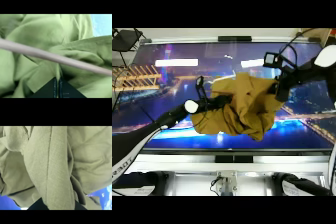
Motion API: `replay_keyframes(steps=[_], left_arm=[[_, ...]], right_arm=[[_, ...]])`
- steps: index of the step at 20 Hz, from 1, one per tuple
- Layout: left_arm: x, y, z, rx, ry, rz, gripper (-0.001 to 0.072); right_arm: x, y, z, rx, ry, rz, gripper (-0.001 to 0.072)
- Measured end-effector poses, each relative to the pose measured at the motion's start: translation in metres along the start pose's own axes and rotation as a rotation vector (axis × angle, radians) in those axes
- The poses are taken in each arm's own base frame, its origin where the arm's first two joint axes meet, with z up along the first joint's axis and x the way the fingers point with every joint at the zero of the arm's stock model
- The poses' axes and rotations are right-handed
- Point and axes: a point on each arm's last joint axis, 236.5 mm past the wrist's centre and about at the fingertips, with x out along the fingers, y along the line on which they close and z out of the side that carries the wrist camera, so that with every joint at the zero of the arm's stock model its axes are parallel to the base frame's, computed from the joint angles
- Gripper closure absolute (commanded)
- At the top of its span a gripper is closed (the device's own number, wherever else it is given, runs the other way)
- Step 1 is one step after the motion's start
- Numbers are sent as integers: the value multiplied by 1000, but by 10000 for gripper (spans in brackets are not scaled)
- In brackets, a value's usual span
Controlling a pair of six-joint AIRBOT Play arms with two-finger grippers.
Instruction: Fold the shirts.
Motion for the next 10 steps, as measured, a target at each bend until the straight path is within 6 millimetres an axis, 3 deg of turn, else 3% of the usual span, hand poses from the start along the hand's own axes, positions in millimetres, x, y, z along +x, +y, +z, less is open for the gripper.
replay_keyframes(steps=[6, 10], left_arm=[[-34, 65, 45, 53, 39, 100, 656], [-56, 82, 80, 48, -6, 124, 656]], right_arm=[[-22, -5, -7, 70, 1, -63, 661], [-35, 2, 2, 76, -37, -67, 661]])
